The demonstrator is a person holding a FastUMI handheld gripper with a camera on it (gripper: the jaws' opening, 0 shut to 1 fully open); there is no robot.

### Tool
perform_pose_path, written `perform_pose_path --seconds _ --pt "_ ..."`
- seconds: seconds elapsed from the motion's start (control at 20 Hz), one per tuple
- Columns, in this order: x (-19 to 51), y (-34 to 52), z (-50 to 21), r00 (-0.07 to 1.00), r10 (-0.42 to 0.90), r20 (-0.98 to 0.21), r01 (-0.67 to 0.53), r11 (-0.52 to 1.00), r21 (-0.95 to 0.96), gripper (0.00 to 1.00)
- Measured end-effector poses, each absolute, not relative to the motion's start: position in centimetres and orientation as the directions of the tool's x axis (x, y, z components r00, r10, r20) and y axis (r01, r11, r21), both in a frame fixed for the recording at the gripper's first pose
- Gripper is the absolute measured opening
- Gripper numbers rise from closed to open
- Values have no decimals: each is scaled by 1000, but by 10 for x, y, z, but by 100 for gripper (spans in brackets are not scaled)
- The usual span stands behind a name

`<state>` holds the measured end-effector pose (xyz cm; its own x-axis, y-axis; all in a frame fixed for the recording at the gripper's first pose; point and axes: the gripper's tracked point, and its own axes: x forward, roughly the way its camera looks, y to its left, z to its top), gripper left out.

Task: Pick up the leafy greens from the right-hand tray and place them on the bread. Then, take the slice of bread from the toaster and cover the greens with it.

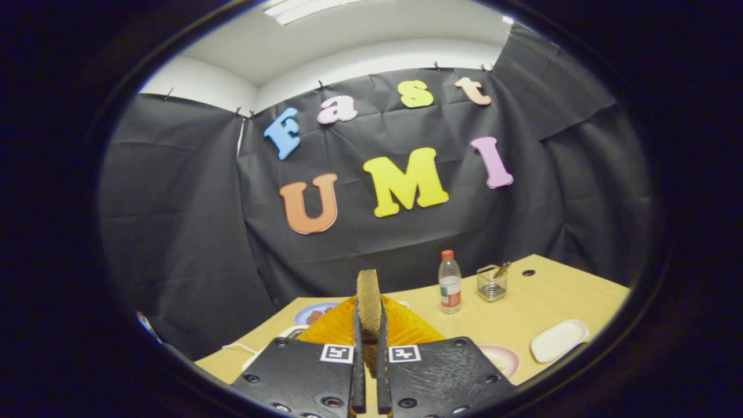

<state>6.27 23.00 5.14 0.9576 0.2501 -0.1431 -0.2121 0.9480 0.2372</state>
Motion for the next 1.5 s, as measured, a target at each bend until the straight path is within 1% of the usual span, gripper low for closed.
perform_pose_path --seconds 0.25,0.45,0.6,0.8,1.05,1.1,1.15,1.2,1.25,1.4,1.5 --pt "73 196 -8 938 252 -238 -182 942 281 7" --pt "77 192 -63 894 308 -326 -170 906 388 7" --pt "86 179 -106 861 329 -388 -114 868 483 7" --pt "89 153 -122 855 319 -408 -48 833 552 7" --pt "82 136 -132 847 312 -431 -41 846 531 7" --pt "80 132 -135 846 306 -437 -39 852 522 12" --pt "79 127 -140 843 293 -451 -29 863 505 12" --pt "77 123 -142 840 288 -460 -27 868 495 20" --pt "76 119 -145 834 277 -476 -20 879 476 22" --pt "72 96 -154 829 216 -516 8 918 397 58" --pt "70 77 -141 854 180 -488 21 926 378 83"
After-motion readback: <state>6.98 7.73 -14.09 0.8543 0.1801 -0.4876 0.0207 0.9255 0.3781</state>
